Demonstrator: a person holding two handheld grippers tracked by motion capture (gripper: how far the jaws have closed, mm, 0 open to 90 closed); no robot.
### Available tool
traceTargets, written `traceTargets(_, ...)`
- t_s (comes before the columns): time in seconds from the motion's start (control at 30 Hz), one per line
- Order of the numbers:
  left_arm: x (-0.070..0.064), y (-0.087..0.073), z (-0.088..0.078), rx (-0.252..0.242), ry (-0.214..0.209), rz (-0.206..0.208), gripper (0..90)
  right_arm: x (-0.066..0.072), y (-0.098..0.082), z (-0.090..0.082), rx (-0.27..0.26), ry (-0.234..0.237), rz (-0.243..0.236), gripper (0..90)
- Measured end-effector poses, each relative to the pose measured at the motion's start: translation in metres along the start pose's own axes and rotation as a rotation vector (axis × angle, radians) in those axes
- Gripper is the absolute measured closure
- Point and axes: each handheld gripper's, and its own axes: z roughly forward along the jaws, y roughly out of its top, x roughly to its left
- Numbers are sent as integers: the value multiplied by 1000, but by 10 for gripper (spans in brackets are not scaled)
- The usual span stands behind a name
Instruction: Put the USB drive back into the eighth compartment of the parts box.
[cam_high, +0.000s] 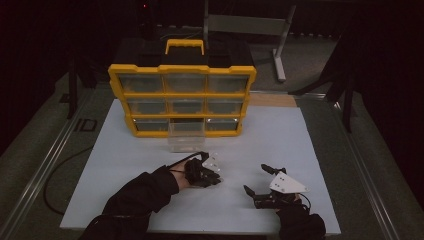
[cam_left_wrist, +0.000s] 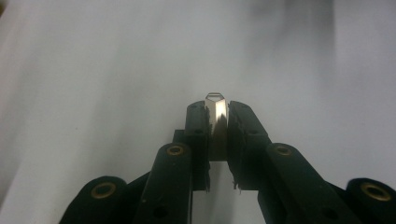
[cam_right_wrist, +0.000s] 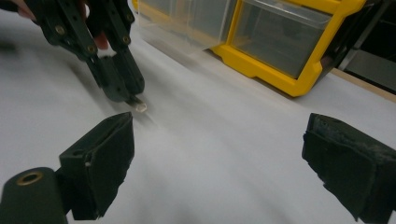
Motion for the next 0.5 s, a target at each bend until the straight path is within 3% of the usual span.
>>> traceTargets(0.5,-1,5,-34,-6,-2,5,799,0,0,0,-1,-1,3,95)
